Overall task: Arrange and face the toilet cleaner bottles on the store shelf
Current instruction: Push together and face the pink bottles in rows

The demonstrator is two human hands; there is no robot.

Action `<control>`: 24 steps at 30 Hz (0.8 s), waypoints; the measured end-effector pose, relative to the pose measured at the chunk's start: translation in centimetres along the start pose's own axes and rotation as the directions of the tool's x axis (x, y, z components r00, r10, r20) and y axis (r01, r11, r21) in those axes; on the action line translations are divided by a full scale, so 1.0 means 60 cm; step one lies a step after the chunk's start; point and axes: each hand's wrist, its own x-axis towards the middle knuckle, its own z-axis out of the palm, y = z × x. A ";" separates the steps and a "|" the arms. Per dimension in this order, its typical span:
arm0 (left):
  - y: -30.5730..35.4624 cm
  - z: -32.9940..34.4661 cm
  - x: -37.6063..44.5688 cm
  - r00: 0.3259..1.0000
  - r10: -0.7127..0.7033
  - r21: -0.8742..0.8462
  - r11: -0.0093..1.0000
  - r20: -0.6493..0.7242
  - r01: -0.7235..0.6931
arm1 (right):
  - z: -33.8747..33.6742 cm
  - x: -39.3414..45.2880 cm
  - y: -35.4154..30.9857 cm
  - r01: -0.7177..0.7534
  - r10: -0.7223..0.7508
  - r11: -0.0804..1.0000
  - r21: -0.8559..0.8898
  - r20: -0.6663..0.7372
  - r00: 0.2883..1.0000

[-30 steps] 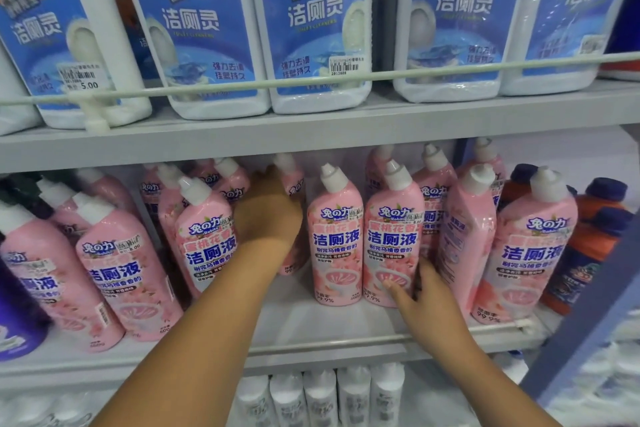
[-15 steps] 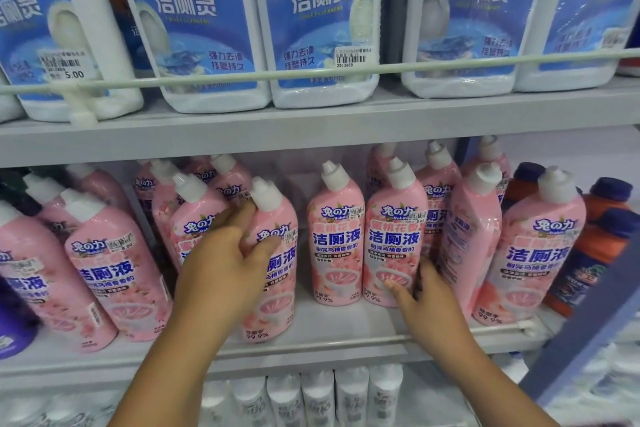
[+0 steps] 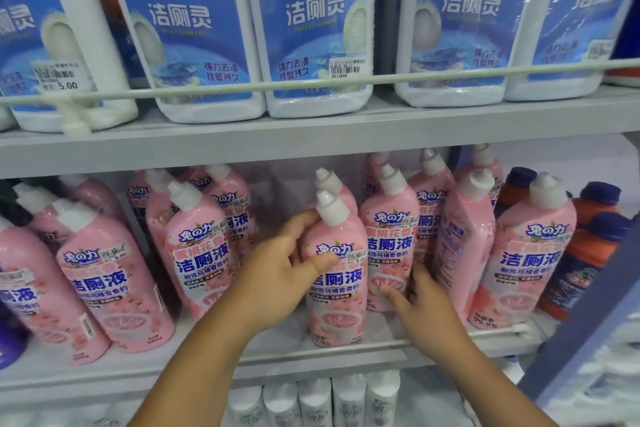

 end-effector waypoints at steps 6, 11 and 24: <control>-0.037 0.038 -0.020 0.962 0.062 0.085 0.996 -0.266 -0.041 | -0.003 0.002 -0.009 0.019 -0.017 1.000 -0.024 0.057 0.998; -0.080 0.099 -0.033 0.983 -0.150 -0.244 0.962 -0.106 0.121 | -0.005 0.004 -0.013 0.014 -0.013 1.000 -0.010 0.076 0.997; -0.127 0.088 -0.028 0.978 -0.176 -0.142 0.977 -0.114 0.160 | 0.033 0.031 -0.017 0.019 -0.018 1.000 -0.019 0.091 0.996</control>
